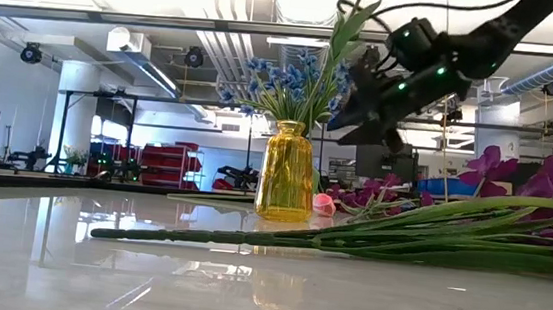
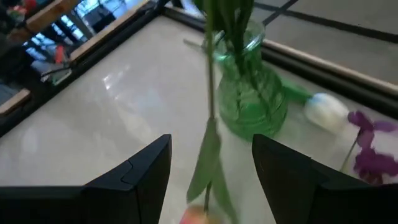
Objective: Sort flowers into vase by color
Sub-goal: Put the pink flower into the yellow vase
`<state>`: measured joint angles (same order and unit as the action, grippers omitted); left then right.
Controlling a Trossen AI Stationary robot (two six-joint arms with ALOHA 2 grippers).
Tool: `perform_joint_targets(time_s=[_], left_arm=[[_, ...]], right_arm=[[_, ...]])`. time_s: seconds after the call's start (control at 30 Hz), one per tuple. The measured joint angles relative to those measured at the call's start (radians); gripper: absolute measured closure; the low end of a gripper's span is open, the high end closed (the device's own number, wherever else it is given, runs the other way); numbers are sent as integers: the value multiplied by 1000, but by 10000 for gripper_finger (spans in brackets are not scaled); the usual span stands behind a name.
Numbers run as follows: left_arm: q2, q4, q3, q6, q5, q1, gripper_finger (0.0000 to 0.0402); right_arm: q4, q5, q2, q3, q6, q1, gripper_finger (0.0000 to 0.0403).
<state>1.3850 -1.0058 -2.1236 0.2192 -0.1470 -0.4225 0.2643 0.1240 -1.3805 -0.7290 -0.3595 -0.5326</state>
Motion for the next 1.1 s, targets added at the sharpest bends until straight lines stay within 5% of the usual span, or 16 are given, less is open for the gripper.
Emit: perform_joint_targets(time_s=[0.6,0.77,1.0,1.1], left_arm=[[-15,-6,6,2,62,0,402],[-16,-6,6,1,62,0,402],[-27,-7,6,-7,63,0,402],[-31,-9,5,-10,85,0,402]], right_arm=[[146,-11,-252,-139,21,-12,199],[138,-15,-303,-185,28,-12,251],[133,-40,-289,-186,43,-11,378],[117,-45,-265,-185,46,-11,388]])
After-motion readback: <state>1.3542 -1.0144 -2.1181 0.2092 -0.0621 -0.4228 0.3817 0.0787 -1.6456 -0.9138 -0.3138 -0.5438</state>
